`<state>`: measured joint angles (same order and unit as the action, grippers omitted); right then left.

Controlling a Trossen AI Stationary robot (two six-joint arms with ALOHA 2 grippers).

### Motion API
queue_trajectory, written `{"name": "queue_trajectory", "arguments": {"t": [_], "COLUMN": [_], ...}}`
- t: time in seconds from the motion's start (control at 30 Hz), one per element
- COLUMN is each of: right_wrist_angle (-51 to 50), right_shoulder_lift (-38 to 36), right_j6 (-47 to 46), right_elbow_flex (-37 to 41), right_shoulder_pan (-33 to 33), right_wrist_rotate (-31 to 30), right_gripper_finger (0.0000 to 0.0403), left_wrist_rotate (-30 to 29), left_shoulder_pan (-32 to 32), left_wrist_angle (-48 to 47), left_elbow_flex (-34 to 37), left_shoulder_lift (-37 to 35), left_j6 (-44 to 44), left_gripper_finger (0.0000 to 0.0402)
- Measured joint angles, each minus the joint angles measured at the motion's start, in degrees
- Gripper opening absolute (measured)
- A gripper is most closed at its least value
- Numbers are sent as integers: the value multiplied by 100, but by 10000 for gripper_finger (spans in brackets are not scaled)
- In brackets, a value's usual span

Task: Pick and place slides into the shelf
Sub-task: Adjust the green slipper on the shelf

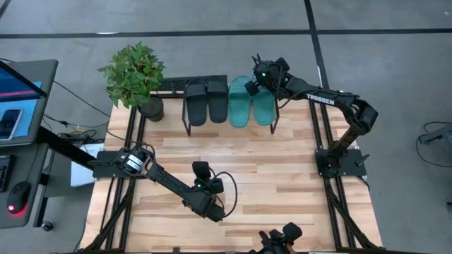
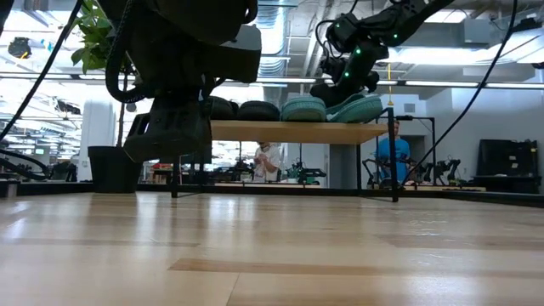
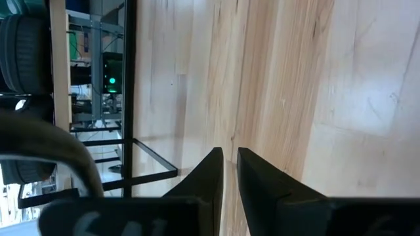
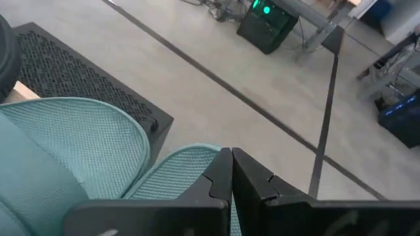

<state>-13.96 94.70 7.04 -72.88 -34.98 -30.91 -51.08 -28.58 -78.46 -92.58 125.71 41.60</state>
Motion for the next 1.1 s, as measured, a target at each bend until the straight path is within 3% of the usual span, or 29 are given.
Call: {"name": "queue_trajectory", "arguments": {"t": [0.2, 0.57, 0.67, 0.83, 0.93, 1.1], "right_wrist_angle": [78, 1252, 1245, 589, -53, -1120], "right_shoulder_lift": [4, -479, -708, -953, -984, -855], "right_j6": [-97, -88, -66, 325, 318, -323], "right_elbow_flex": [11, 35, 35, 22, 22, 34], "right_shoulder_pan": [38, 327, 416, 571, 505, 205], "right_wrist_rotate": [-51, -104, -806, -2940, -3381, -3512], "right_gripper_finger": [0, 0, 0, 0, 0, 0], "left_wrist_rotate": [-1, -4, -4, -4, -14, -36], "left_shoulder_pan": [0, 0, 0, 0, 0, 1], "left_wrist_angle": [0, 0, 0, 39, 144, 290], "left_elbow_flex": [0, 0, 0, -1, 0, 0], "left_shoulder_lift": [0, 0, 0, 0, 0, 0], "left_j6": [-1, 0, 4, 9, -12, -133], "left_gripper_finger": [36, 36, 36, 36, 36, 36]}}
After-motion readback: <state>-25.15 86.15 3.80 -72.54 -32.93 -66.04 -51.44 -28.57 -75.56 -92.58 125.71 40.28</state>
